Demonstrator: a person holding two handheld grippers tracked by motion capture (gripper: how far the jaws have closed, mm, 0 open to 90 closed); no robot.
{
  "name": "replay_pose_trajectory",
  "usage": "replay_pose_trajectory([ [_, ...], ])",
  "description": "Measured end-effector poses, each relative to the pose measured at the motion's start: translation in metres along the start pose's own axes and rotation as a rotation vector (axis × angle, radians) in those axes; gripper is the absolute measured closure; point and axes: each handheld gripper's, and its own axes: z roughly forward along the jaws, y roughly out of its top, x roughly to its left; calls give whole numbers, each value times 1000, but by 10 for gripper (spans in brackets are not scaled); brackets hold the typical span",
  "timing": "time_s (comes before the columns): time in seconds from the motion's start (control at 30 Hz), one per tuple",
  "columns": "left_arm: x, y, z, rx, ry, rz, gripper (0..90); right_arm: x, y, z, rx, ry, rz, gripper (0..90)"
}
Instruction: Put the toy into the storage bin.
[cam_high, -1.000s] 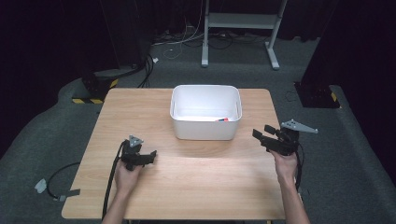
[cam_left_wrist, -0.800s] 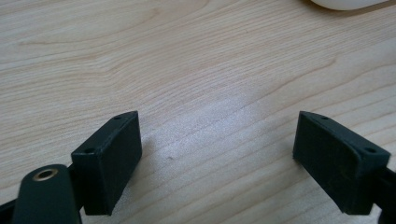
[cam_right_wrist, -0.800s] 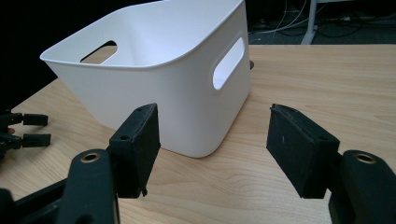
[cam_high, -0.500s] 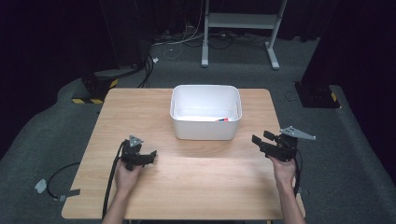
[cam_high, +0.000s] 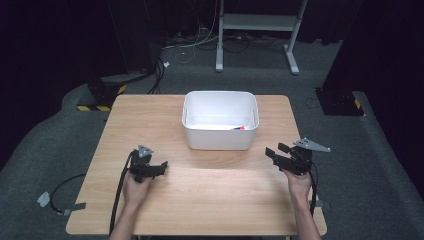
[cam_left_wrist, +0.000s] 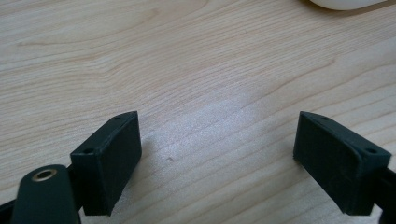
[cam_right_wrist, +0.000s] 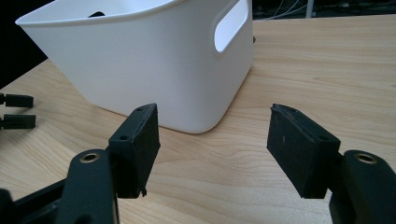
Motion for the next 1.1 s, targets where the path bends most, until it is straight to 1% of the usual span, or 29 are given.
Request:
replay_pose_trajectory([
  [0.2,0,0,0,0,0,0,153,0,-4,4,8,-1,1,342],
  [0.27,0,0,0,1,0,1,153,1,-5,7,15,-11,-9,341],
  [0.4,0,0,0,0,0,0,153,0,-7,8,4,-7,3,342],
  [0.5,0,0,0,1,0,1,153,-1,-11,12,13,-8,12,342],
  [0.63,0,0,0,1,1,1,153,-2,-14,15,18,-8,13,342],
  [0.7,0,0,0,1,1,1,153,-2,-15,16,10,-9,4,343],
  [0.77,0,0,0,1,1,1,153,-3,-17,17,8,-3,8,342],
  [0.83,0,0,0,1,0,1,153,-4,-18,19,14,0,14,343],
  [0.97,0,0,0,1,1,1,153,-4,-20,22,33,-9,-1,343],
  [1.1,0,0,0,1,1,1,153,-5,-22,23,36,-14,5,344],
])
